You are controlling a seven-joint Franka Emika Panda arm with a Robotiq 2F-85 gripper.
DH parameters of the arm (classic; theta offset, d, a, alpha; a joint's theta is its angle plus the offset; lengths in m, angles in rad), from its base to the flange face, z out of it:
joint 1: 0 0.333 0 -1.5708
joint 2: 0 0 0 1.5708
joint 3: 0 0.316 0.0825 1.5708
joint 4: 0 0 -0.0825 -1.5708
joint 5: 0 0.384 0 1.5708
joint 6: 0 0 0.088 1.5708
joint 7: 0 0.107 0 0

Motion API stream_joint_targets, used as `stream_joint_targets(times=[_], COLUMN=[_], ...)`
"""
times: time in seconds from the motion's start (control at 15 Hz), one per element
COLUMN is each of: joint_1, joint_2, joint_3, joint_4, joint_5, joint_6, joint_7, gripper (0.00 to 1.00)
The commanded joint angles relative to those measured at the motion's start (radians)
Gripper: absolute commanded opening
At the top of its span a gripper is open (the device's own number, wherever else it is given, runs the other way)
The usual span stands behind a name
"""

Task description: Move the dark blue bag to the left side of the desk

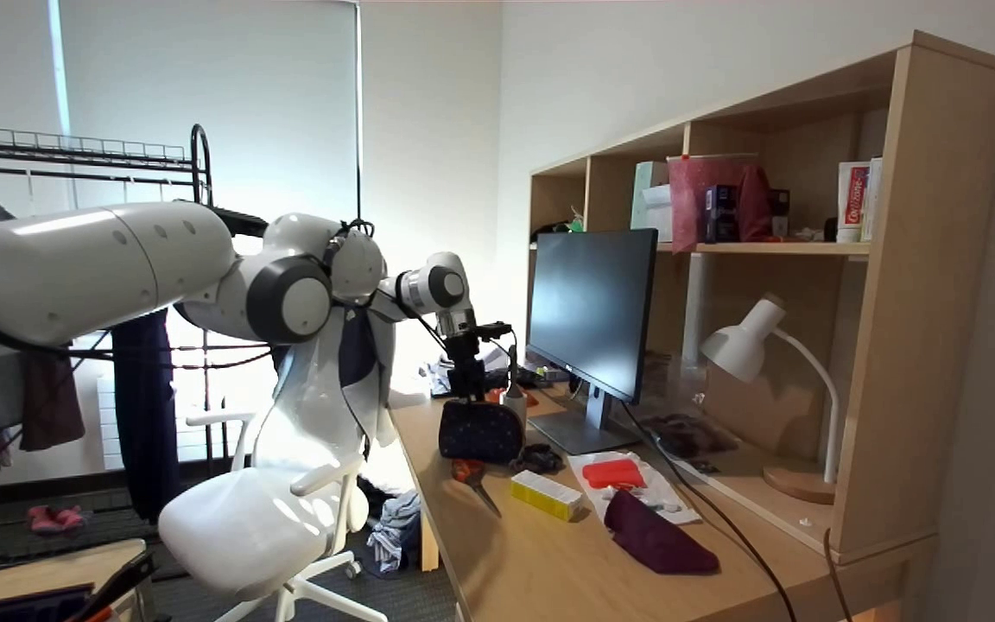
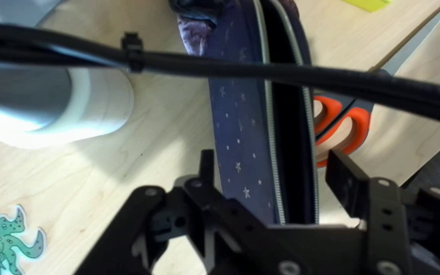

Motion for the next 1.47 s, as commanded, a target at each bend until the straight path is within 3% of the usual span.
stream_joint_targets(times=[0.0,0.67,1.07,1.13,1.2,1.4], joint_1=[0.023,0.027,0.026,0.028,0.028,0.028], joint_2=[0.040,0.030,0.030,0.010,-0.021,-0.022], joint_3=[-0.033,-0.041,-0.045,-0.051,-0.048,-0.051], joint_4=[0.114,0.173,0.218,0.186,0.117,0.119], joint_5=[0.001,0.036,0.035,0.032,0.026,0.026], joint_6=[-0.077,-0.291,-0.260,-0.259,-0.241,-0.241], joint_7=[0.126,0.548,0.707,0.743,0.692,0.725], gripper=[1.00,1.00,1.00,1.00,1.00,1.00])
